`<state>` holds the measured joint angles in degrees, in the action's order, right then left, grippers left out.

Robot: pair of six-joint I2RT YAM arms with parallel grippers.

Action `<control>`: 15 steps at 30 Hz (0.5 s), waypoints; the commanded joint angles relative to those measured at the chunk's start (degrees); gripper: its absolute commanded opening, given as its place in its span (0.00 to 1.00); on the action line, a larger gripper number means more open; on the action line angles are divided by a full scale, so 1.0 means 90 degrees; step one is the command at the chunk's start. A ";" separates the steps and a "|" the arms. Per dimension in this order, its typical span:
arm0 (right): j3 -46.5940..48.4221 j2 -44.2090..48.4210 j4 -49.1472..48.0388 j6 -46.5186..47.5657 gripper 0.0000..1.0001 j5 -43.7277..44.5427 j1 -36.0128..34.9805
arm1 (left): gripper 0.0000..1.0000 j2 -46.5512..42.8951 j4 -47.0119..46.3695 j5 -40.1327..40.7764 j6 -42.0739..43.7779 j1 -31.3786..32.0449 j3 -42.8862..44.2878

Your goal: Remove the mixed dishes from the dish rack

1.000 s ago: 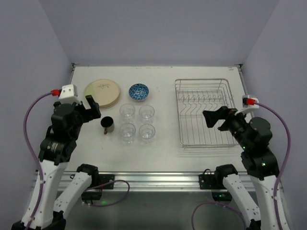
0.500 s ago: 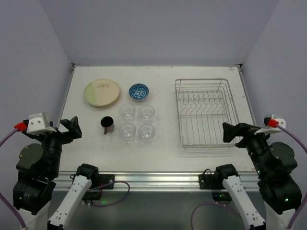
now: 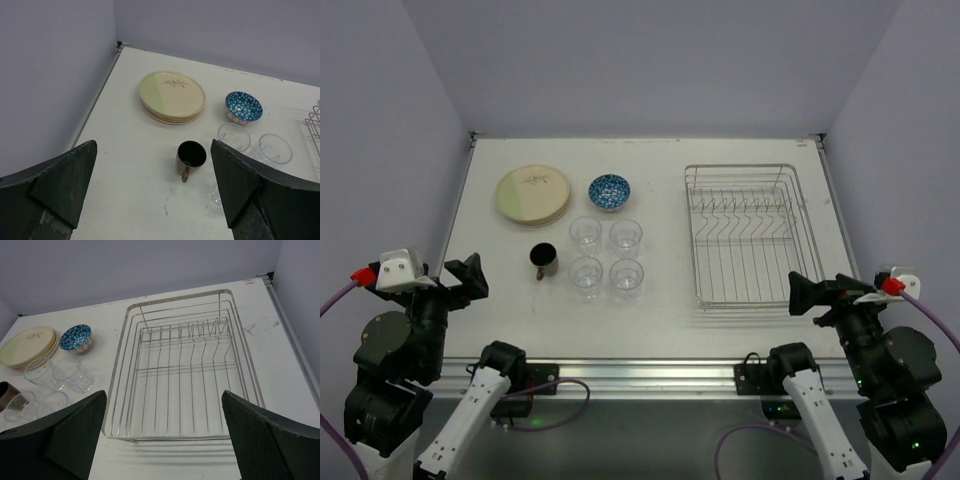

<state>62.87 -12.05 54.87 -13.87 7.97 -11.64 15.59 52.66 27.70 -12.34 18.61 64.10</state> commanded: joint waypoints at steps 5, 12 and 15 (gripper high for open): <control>-0.0140 -0.0262 -0.0276 0.0057 0.99 -0.0016 -0.0015 | 1.00 -0.0131 -0.0187 0.0193 0.0150 0.0139 -0.0168; -0.0452 -0.0419 -0.0452 0.0066 0.99 0.0160 -0.0015 | 1.00 -0.0297 -0.0510 0.0125 0.0160 0.0159 -0.0461; -0.0569 -0.0370 -0.0628 0.0066 0.99 0.0082 -0.0015 | 1.00 -0.0297 -0.0607 0.0125 0.0160 0.0159 -0.0539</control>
<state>58.48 -14.63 52.69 -13.85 8.08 -11.64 13.23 50.85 28.38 -12.32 19.66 59.92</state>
